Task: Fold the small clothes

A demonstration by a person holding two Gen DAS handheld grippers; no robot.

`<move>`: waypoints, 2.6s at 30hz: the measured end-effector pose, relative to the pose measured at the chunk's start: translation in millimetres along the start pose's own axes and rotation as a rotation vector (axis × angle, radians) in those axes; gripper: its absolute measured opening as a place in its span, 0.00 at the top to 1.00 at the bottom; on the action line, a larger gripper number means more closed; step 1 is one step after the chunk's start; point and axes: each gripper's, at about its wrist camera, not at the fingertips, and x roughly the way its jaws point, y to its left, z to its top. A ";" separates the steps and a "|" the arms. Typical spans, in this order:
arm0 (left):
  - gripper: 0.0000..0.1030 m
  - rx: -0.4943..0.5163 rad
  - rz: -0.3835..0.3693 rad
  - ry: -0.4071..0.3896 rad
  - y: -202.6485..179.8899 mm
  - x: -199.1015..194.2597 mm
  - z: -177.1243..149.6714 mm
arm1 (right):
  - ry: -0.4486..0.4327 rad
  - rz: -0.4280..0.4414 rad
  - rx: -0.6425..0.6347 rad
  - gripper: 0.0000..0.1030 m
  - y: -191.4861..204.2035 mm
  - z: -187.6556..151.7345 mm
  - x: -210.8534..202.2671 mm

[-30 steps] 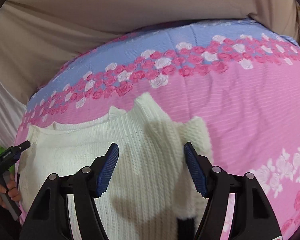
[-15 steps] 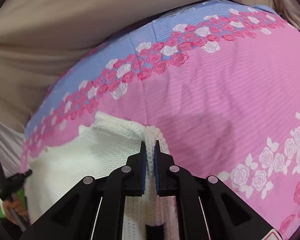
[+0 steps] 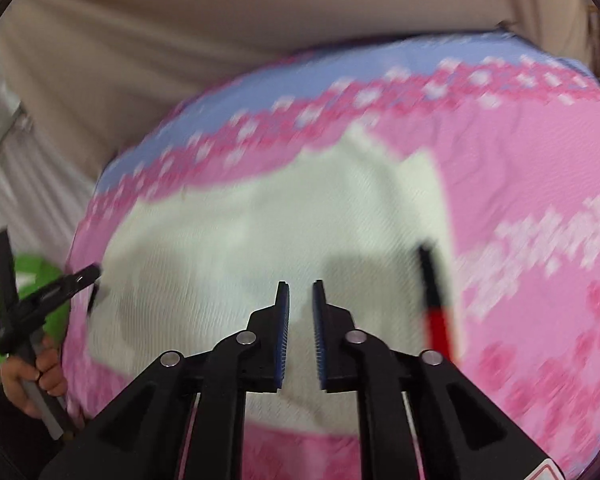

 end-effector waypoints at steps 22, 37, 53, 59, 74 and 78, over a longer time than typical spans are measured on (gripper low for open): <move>0.19 -0.346 -0.008 -0.137 72.0 -48.9 -51.1 | 0.060 -0.149 0.291 0.55 -93.0 -67.8 -7.3; 0.86 -0.416 -0.107 0.076 87.3 -23.1 -42.3 | 0.054 -0.071 0.366 0.90 -96.2 -54.1 -3.5; 0.55 -0.198 -0.040 0.020 63.8 -81.5 -73.6 | 0.148 -0.219 0.329 0.75 -118.7 -100.4 -65.1; 0.31 -0.109 -0.042 -0.066 23.2 -38.5 -0.6 | 0.022 -0.197 0.121 0.52 -75.6 -15.8 -39.9; 0.93 -0.031 0.045 0.020 3.0 27.3 35.7 | 0.061 -0.262 0.029 0.93 -80.2 35.7 51.6; 0.91 -0.045 -0.001 -0.016 5.8 -0.1 30.5 | -0.020 -0.243 0.050 0.84 -56.2 38.9 5.4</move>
